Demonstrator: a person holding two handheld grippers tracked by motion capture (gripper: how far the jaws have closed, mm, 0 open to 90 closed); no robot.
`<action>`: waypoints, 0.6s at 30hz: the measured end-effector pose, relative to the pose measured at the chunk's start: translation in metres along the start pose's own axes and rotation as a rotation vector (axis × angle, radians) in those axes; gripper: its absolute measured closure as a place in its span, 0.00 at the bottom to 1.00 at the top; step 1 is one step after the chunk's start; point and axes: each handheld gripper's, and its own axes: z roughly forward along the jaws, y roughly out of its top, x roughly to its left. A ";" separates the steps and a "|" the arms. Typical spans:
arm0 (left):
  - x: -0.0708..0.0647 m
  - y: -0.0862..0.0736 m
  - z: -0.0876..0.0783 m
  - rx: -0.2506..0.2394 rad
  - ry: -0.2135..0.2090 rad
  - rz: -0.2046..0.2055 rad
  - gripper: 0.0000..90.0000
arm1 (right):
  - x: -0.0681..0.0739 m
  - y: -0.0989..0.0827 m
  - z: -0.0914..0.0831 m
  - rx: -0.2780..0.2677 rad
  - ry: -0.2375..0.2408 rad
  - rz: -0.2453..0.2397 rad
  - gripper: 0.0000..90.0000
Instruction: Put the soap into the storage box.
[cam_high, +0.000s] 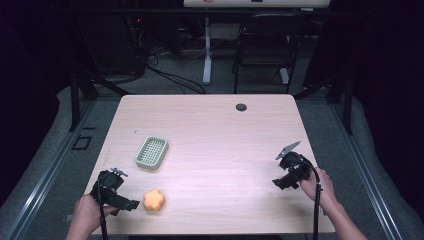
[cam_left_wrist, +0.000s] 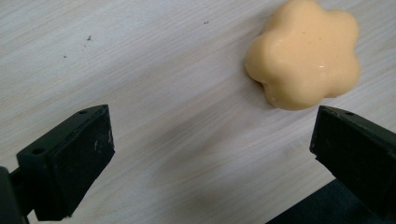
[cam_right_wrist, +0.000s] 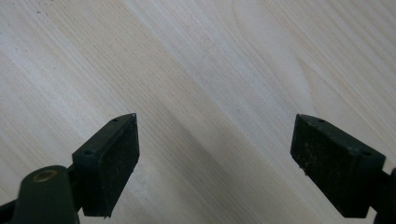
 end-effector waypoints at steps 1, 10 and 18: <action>-0.001 0.001 -0.001 0.004 -0.003 0.009 0.00 | 0.000 0.000 0.001 -0.005 0.002 0.004 0.17; -0.017 0.008 0.000 0.000 -0.016 0.054 0.00 | 0.000 0.000 0.001 -0.001 0.015 0.009 0.17; -0.029 0.016 0.005 0.013 -0.019 0.121 0.00 | 0.000 0.000 0.001 0.004 0.019 0.011 0.17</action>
